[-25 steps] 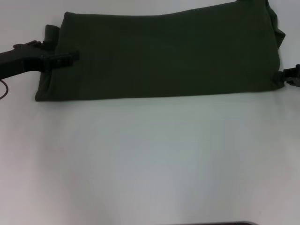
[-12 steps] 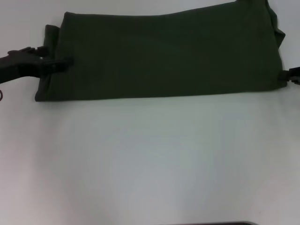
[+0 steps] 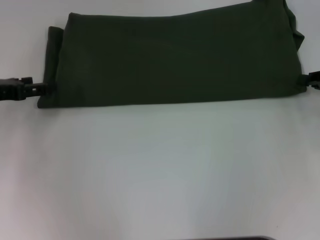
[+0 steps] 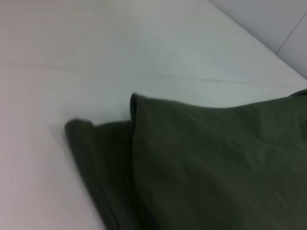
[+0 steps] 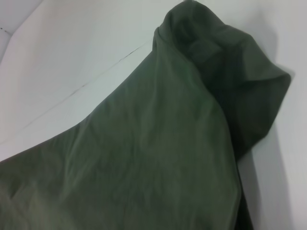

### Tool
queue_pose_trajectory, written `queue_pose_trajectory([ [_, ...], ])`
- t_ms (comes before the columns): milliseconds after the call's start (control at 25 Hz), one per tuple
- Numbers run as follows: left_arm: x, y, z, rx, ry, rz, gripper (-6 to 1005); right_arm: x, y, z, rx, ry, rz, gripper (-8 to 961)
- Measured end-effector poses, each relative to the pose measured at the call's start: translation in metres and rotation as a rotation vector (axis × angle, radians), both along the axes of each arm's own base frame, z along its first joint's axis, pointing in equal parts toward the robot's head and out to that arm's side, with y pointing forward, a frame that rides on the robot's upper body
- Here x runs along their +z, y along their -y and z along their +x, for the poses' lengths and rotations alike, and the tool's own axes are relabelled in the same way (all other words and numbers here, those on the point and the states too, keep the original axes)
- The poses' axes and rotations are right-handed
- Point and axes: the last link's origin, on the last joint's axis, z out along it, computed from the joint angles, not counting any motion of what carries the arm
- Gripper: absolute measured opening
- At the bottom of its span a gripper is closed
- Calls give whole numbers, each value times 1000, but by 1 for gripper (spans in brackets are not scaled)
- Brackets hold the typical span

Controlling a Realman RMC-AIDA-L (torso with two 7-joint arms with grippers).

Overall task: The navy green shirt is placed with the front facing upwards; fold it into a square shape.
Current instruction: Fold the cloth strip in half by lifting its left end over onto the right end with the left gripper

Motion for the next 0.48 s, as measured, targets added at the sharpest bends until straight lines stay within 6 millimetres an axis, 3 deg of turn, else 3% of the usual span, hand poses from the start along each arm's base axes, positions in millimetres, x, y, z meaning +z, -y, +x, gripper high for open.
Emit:
queue_pose_trajectory([
  [240,6,5,-4,44,31,-65,951,2,0,1,-1,2,2,9],
  [480,-4,1,-6,79,-8,-103,949,3,0,1,1,5,2,10],
])
